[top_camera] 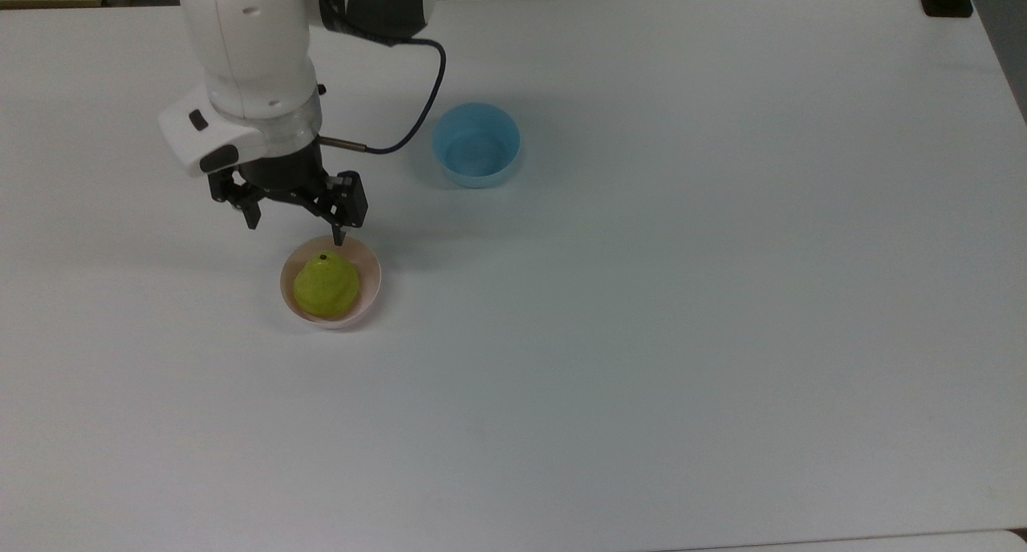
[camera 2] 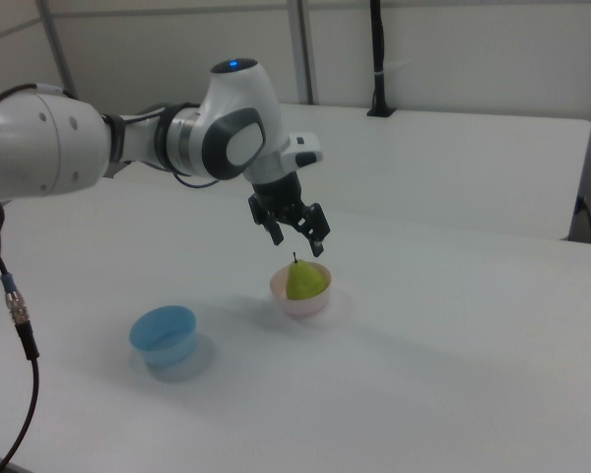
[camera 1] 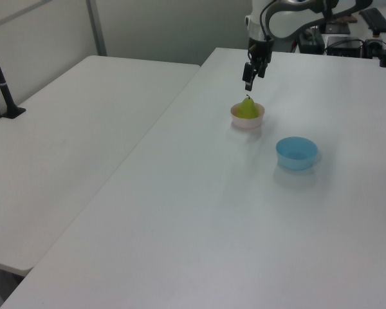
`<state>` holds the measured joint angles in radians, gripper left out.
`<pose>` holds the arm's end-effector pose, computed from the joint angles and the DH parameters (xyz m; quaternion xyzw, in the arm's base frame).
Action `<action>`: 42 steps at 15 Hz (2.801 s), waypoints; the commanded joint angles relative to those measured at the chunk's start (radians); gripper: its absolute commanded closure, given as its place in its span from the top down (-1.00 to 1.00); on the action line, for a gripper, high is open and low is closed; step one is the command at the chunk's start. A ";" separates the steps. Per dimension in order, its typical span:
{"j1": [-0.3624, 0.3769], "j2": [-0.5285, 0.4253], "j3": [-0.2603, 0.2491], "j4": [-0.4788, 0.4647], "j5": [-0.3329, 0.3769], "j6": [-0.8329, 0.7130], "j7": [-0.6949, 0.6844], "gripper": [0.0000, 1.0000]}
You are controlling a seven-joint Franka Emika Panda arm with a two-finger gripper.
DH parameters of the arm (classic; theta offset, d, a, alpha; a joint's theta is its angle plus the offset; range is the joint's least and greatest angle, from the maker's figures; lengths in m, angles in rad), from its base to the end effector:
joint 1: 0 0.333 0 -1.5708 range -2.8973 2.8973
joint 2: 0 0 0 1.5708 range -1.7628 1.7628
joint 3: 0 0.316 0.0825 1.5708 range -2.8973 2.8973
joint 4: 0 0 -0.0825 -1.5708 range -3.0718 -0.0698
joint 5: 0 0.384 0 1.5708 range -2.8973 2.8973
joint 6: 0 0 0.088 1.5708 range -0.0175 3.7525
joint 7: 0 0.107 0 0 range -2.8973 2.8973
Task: Pick up a pear from the bowl
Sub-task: 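Lower the gripper over the pear inside the pink bowl, then close the gripper on the green pear, then lift the pear out of the bowl and carry it beside the bowl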
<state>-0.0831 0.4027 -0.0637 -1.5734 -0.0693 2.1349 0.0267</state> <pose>0.6819 -0.0980 0.4247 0.9937 -0.0667 0.0768 0.0476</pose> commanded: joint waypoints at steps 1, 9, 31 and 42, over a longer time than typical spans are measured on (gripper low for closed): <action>0.011 0.054 0.001 0.024 0.008 0.037 -0.025 0.90; 0.025 0.111 0.005 0.023 -0.007 0.102 -0.025 0.75; 0.028 0.113 0.008 0.021 -0.055 0.106 -0.025 -0.16; 0.005 0.019 0.008 0.065 -0.020 0.031 -0.025 -0.16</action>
<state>-0.0635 0.4431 -0.0511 -1.5315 -0.1136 2.1977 0.0097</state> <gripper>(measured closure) 0.335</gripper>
